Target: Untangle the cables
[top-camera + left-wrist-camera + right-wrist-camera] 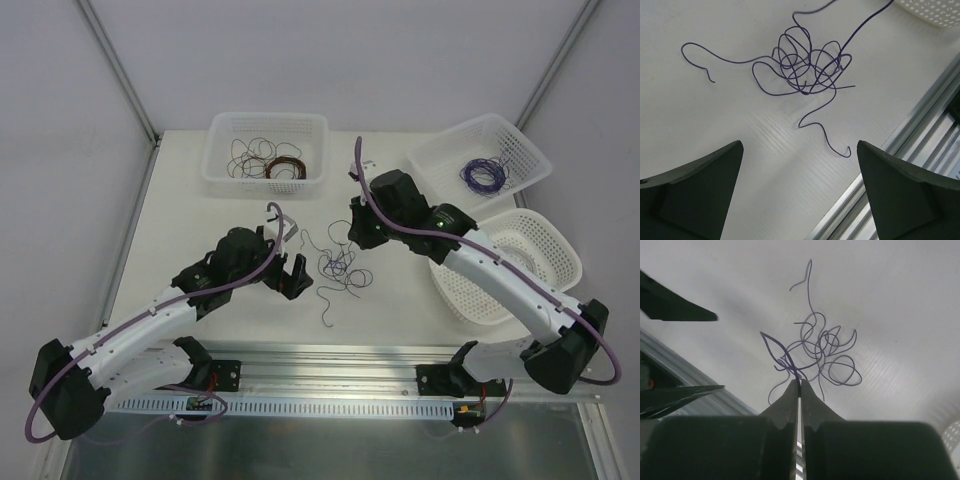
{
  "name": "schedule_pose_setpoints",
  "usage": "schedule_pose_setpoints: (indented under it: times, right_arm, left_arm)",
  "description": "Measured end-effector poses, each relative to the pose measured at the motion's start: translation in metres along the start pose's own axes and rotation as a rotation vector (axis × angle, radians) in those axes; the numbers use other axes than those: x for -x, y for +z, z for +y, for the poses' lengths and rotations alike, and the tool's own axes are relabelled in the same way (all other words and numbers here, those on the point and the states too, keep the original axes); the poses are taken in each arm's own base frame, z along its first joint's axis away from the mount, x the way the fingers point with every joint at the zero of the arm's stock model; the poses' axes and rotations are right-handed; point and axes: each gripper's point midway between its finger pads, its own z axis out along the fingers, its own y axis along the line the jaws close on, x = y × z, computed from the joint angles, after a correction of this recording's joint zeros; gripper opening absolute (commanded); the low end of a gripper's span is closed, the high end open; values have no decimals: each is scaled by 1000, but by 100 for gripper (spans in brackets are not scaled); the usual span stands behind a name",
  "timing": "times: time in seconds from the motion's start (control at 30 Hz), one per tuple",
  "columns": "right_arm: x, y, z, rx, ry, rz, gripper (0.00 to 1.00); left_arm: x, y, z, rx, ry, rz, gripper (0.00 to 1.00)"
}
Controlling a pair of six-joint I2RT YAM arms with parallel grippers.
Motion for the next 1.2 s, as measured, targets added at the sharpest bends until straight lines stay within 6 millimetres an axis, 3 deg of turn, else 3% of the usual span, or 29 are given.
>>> schedule_pose_setpoints:
  times: [0.13,0.27,0.57,0.77,0.8,0.83,0.93,1.2]
  right_arm:
    - [21,-28,18,94,2,-97,1]
    - [30,-47,31,163,2,-146,1]
    - [30,-55,46,240,-3,-149,1]
    - [30,-58,53,273,-10,-150,1]
    - [30,-59,54,279,-10,-151,1]
    - [30,-60,55,285,-9,-153,1]
    - [32,-63,56,292,-11,-163,1]
    - [27,-60,37,195,-42,-173,1]
  left_arm:
    - [-9,9,-2,-23,7,-28,95]
    - [-1,15,-9,-62,34,-98,87]
    - [13,30,-31,-187,90,-171,79]
    - [11,38,-38,-220,100,-165,53]
    - [11,39,-38,-222,101,-164,48]
    - [11,39,-38,-223,102,-165,36]
    - [10,41,-38,-226,101,-161,19]
    - [10,38,-40,-234,94,-159,10]
